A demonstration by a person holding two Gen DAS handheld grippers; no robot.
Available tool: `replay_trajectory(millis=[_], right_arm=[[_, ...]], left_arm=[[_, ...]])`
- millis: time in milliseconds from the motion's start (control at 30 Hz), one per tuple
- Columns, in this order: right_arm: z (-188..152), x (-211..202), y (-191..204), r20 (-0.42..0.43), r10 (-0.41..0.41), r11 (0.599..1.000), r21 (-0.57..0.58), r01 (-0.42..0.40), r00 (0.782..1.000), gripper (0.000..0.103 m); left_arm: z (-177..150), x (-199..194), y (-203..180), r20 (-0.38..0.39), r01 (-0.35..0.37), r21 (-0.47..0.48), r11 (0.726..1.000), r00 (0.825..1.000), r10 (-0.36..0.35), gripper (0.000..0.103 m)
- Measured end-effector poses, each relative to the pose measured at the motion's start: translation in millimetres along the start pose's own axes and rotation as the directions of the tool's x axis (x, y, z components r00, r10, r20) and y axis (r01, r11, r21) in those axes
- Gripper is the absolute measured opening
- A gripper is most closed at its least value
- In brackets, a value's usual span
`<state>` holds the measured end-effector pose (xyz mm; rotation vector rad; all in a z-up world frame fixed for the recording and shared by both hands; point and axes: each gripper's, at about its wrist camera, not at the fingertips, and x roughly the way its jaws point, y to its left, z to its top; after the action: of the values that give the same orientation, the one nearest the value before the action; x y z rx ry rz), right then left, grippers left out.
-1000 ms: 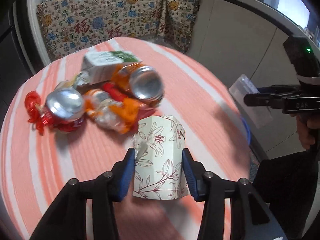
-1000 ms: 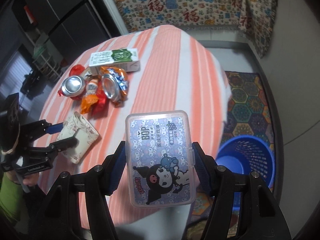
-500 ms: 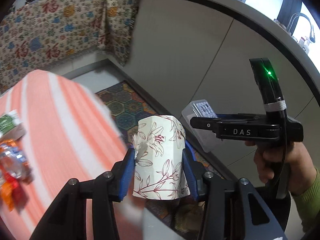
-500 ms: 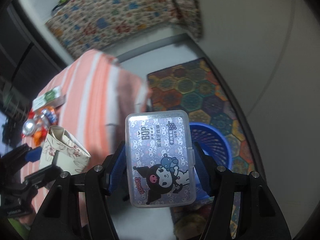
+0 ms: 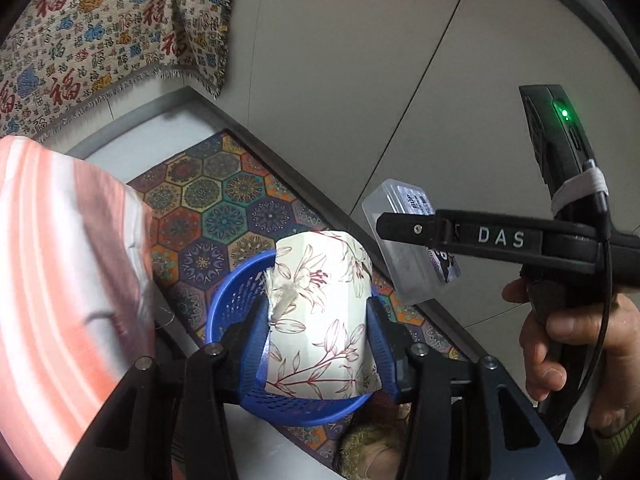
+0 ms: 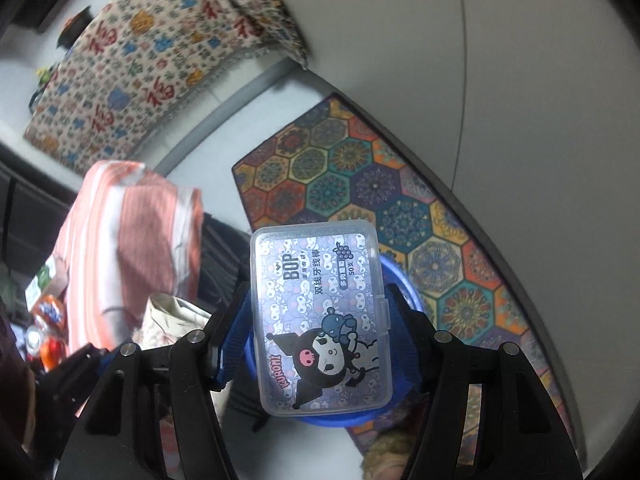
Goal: Collect trash
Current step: 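Carry the cup and box to the blue wastebasket and release both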
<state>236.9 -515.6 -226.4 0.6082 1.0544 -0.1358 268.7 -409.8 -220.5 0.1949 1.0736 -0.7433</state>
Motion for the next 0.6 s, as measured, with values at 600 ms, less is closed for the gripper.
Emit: replay_trajectory(millis=[600], right_arm=[[6,-42,16,0.205,0.034,0.999,-0.039,-0.026,0.978,0.094]], left_arm=[[-29,-57,-6,0.192,-0.029,-0.002,1.000,0.981,0.028,0.069]])
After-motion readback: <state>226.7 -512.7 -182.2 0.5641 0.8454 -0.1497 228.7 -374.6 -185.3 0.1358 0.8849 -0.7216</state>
